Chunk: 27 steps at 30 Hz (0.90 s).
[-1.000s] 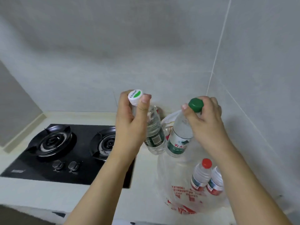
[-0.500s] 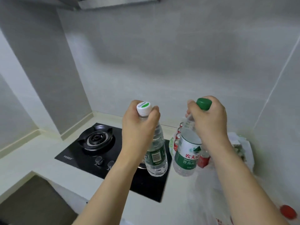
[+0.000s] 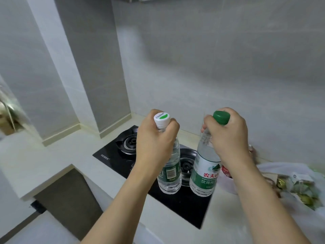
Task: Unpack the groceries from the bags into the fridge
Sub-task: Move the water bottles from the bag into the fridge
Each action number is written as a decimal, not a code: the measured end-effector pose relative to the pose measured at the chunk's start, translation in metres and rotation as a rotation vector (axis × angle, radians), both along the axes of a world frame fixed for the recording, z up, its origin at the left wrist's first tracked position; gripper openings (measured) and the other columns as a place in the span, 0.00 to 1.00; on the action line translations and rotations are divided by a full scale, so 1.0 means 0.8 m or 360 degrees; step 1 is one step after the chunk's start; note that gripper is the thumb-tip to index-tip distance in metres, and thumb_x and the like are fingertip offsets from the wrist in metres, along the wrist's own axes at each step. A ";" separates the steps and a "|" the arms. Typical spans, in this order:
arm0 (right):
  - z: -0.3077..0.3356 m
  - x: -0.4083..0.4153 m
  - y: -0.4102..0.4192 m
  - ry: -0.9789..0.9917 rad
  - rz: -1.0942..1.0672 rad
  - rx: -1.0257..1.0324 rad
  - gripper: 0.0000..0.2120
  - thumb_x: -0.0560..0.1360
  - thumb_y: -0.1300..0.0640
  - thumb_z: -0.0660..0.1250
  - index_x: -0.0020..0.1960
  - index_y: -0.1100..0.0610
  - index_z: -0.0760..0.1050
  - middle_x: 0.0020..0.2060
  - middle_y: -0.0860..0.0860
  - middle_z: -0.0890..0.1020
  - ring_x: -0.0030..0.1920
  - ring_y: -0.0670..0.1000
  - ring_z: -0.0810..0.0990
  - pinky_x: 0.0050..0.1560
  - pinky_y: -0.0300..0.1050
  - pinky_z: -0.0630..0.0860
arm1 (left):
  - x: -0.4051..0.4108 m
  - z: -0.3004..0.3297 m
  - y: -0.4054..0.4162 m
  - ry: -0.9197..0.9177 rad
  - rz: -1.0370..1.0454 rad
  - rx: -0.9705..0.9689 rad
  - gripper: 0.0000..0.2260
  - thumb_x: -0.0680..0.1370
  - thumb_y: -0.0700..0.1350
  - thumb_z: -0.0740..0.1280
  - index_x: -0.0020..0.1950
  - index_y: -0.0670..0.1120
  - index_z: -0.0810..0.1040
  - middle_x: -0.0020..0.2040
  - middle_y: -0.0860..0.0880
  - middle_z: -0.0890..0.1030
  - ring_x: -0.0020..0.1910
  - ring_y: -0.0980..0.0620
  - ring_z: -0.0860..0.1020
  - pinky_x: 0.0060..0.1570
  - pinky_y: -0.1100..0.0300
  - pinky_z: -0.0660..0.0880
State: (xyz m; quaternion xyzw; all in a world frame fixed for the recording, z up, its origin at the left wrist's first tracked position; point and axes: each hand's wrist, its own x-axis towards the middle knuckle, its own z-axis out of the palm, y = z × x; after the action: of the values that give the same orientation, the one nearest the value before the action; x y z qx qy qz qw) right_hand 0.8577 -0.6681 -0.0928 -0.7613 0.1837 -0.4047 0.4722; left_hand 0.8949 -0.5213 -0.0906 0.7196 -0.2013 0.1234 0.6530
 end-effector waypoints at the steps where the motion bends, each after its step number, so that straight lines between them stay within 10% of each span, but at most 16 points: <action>1: 0.000 0.007 0.004 -0.0007 0.0046 0.0002 0.07 0.66 0.53 0.65 0.36 0.56 0.72 0.31 0.55 0.81 0.37 0.59 0.81 0.41 0.57 0.79 | 0.003 0.000 0.005 -0.0003 0.0047 0.0003 0.04 0.74 0.39 0.66 0.42 0.40 0.73 0.33 0.42 0.79 0.28 0.54 0.74 0.30 0.56 0.73; 7: 0.003 0.045 0.040 -0.0026 0.0338 -0.0015 0.06 0.69 0.56 0.66 0.36 0.55 0.71 0.30 0.53 0.81 0.36 0.57 0.81 0.41 0.54 0.79 | 0.014 -0.002 0.047 -0.0069 0.0359 0.0075 0.05 0.72 0.43 0.67 0.40 0.44 0.72 0.34 0.43 0.79 0.34 0.41 0.78 0.34 0.48 0.76; 27: 0.000 0.080 0.293 -0.0027 0.1350 0.0018 0.07 0.70 0.53 0.68 0.38 0.55 0.73 0.31 0.52 0.81 0.36 0.57 0.81 0.41 0.56 0.79 | -0.060 -0.013 0.272 -0.0107 0.1279 0.0214 0.04 0.76 0.44 0.69 0.44 0.46 0.75 0.36 0.44 0.81 0.36 0.44 0.80 0.38 0.45 0.78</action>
State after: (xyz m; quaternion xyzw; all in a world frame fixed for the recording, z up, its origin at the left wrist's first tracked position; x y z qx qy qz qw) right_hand 0.9217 -0.4339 -0.0926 -0.7634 -0.1475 -0.1799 0.6026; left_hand 0.8466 -0.3035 -0.1007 0.7777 0.0670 0.3787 0.4973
